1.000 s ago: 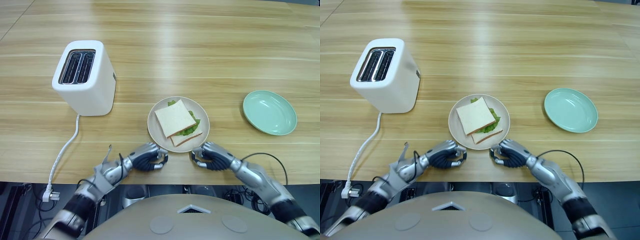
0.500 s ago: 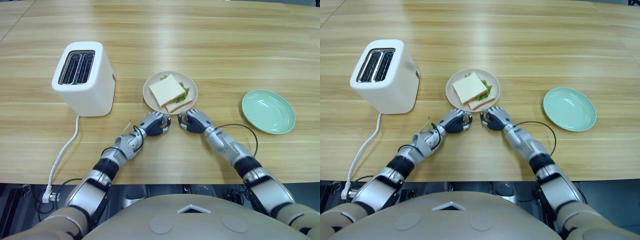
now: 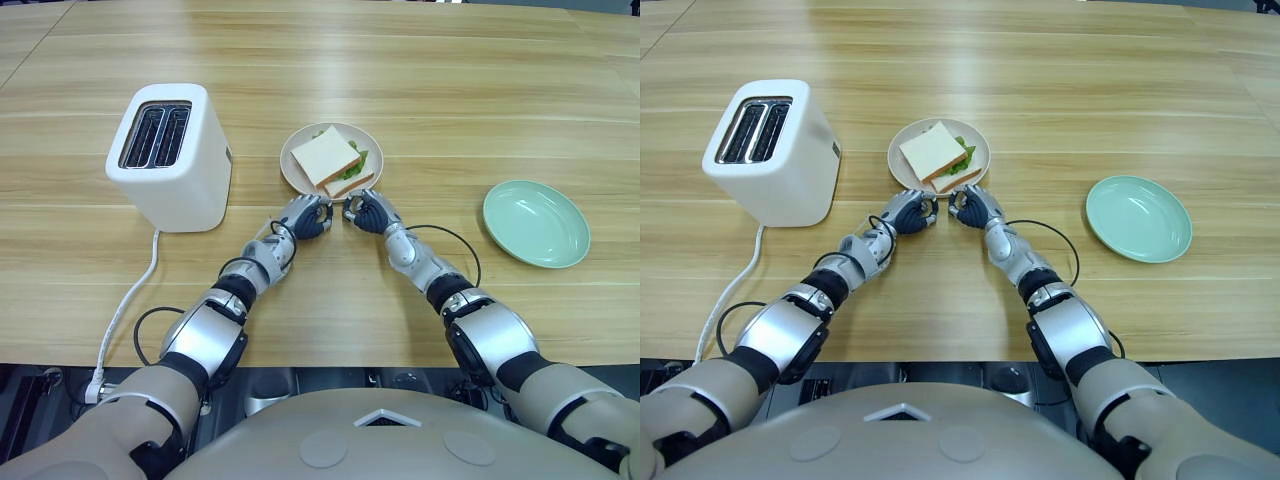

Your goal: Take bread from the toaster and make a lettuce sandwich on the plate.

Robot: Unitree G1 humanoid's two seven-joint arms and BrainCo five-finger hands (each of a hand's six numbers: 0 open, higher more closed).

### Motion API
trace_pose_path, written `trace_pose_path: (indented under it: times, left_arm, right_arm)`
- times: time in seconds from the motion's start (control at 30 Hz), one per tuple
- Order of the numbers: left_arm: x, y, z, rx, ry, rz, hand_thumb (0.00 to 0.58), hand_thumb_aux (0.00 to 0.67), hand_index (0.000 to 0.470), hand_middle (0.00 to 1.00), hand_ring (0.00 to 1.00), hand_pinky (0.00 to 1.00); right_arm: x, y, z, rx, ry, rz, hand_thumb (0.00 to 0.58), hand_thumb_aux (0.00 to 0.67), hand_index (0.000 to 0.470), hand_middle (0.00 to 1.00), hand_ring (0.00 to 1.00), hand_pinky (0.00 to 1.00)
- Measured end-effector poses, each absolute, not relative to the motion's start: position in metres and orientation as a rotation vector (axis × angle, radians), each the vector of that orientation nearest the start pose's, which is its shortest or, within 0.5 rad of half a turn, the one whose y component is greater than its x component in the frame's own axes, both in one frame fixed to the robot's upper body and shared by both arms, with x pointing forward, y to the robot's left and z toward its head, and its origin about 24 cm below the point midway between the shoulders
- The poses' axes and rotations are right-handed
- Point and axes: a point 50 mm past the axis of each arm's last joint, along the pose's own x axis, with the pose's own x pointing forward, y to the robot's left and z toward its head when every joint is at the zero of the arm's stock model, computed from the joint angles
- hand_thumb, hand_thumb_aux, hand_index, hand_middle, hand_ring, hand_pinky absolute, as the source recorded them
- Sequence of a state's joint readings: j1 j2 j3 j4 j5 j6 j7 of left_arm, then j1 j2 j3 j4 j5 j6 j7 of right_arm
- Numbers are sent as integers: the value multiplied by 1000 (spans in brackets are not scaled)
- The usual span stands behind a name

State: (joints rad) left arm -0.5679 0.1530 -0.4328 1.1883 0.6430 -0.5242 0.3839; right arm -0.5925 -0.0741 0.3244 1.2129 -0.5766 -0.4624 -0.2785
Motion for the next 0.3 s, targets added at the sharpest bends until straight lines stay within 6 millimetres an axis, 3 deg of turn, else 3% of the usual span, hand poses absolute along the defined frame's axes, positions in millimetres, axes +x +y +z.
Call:
trace_pose_path:
  times: [0.03,0.07,0.1,0.13,0.17,0.3]
  left_arm:
    - [303,106,-25,917,-104,-409,577,620,426,447,447,447]
    - [301,107,-24,852,-109,-392,164,102,70,0,0,0]
    - [299,106,-24,799,-114,-385,164,102,70,0,0,0]
    - [298,104,-21,705,-124,-379,0,0,0,0,0,0]
    - [296,103,-17,615,-145,-380,0,0,0,0,0,0]
    - [293,101,7,303,-289,-357,0,0,0,0,0,0]
  right_arm:
    - [310,-91,-24,-805,6,396,580,670,460,1000,1000,1000]
    - [310,-92,-23,-792,-2,389,571,589,404,325,325,325]
    - [309,-94,-23,-780,-9,385,571,589,404,325,325,325]
    - [308,-97,-22,-754,-22,376,438,339,233,0,0,0]
    - [306,-98,-23,-725,-32,372,0,0,0,0,0,0]
    - [292,-99,-23,-574,-98,391,0,0,0,0,0,0]
